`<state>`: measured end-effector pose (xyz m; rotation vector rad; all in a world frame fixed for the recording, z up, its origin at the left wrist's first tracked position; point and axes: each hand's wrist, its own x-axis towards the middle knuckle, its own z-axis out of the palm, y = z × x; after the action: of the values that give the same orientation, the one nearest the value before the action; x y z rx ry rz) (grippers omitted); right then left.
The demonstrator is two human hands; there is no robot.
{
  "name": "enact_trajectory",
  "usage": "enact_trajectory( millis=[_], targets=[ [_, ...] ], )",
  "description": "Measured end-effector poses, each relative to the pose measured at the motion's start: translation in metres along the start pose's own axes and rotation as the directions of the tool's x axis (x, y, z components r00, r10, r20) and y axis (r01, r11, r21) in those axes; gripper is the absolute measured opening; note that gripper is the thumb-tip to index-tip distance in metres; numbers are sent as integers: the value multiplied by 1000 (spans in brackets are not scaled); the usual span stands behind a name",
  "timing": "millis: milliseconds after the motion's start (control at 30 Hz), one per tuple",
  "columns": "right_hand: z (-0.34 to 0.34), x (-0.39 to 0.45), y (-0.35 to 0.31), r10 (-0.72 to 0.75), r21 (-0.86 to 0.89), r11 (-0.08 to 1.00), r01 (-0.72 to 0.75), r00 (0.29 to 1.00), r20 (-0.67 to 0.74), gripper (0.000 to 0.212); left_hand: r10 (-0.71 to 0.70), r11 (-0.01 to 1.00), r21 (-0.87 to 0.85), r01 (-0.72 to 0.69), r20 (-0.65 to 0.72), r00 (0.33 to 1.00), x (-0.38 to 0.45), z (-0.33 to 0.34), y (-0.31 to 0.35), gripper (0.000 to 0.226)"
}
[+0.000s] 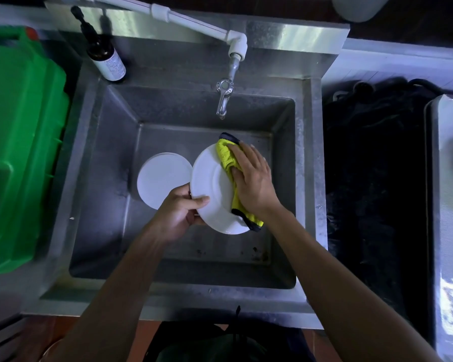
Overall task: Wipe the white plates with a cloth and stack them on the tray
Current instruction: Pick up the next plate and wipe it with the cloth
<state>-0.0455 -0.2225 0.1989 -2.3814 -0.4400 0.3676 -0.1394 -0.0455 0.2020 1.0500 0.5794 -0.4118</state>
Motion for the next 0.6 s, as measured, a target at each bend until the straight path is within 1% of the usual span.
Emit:
enact_trajectory(
  millis=[33, 100, 233, 333, 433, 533, 600],
  targets=[
    [-3, 4, 0, 23, 21, 1000, -23, 1000, -8, 48, 2, 1000, 2, -2, -4, 1000, 0, -1, 0, 38],
    [-7, 11, -1, 51, 57, 997, -50, 999, -14, 47, 14, 1000, 5, -14, -17, 1000, 0, -1, 1, 41],
    [-7, 18, -4, 41, 59, 997, -39, 999, -34, 46, 42, 999, -25, -43, -38, 998, -2, 3, 2, 49],
    [-6, 20, -1, 119, 95, 989, -112, 990, -74, 48, 64, 995, -70, -70, -73, 995, -3, 6, 1, 46],
    [-1, 16, 3, 207, 138, 970, -198, 977, -51, 50, 85, 988, -122, -97, -99, 991, -1, 5, 2, 42],
    [7, 7, 4, 217, 156, 965, -211, 976, -24, 51, 88, 982, -157, -106, -117, 989, 1, 4, 2, 43],
    [15, 0, 1, 218, 136, 967, -213, 976, -25, 50, 89, 977, -182, -112, -131, 987, 2, 4, 0, 43]
  ],
)
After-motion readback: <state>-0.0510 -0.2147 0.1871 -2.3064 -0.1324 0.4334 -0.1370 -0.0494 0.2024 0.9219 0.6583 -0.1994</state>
